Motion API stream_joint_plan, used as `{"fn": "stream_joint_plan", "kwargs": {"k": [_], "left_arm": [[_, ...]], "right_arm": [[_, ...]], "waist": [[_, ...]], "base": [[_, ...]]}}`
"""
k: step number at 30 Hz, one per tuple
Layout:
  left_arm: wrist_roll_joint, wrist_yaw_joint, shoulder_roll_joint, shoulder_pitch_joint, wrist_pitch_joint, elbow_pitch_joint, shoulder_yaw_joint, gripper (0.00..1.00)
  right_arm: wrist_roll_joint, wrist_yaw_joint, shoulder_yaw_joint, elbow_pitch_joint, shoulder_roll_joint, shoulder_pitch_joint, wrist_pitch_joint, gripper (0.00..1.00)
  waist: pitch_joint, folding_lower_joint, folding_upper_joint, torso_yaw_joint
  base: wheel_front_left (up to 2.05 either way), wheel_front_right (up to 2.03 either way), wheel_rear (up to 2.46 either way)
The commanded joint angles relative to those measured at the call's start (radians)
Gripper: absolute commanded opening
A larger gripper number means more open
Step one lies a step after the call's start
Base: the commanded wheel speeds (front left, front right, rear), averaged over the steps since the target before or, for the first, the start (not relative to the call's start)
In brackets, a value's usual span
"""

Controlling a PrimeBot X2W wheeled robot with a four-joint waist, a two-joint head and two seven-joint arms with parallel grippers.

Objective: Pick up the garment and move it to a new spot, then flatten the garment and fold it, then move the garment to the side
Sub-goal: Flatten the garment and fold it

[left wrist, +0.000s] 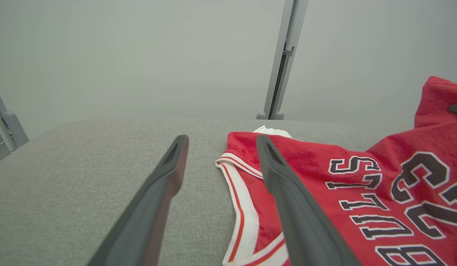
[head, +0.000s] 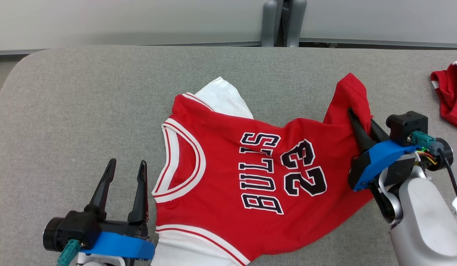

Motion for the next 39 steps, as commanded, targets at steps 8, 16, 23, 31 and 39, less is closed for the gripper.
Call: {"fn": "stream_joint_plan", "kwargs": {"k": [8, 16, 23, 31, 39], "left_arm": [[-0.003, -0.001, 0.003, -0.019, -0.003, 0.006, -0.004, 1.00], [0.009, 0.006, 0.003, 0.014, -0.003, -0.003, 0.012, 1.00], [0.016, 0.003, 0.003, 0.029, -0.003, -0.016, 0.023, 1.00], [0.025, -0.003, 0.003, 0.013, -0.003, -0.019, 0.024, 1.00], [0.027, -0.008, 0.003, 0.005, -0.003, -0.017, 0.028, 1.00]], "right_arm": [[-0.037, 0.000, 0.001, 0.279, 0.005, -0.141, -0.135, 1.00], [-0.035, 0.000, -0.047, 0.281, -0.040, -0.038, -0.272, 1.00], [-0.029, 0.000, -0.079, 0.084, -0.066, 0.175, -0.262, 1.00], [-0.026, 0.000, -0.045, -0.081, -0.071, 0.324, -0.178, 1.00], [-0.034, 0.000, -0.048, 0.008, -0.079, 0.314, -0.141, 1.00]], "waist": [[0.017, 0.0000, 0.0000, 0.023], [-0.013, 0.0000, 0.0000, -0.016], [-0.022, 0.0000, 0.0000, -0.058], [-0.007, 0.0000, 0.0000, -0.069], [0.007, 0.0000, 0.0000, -0.038]], "base": [[0.00, 0.00, 0.00], [0.00, 0.00, 0.00], [0.00, 0.00, 0.00], [0.00, 0.00, 0.00], [0.00, 0.00, 0.00]]}}
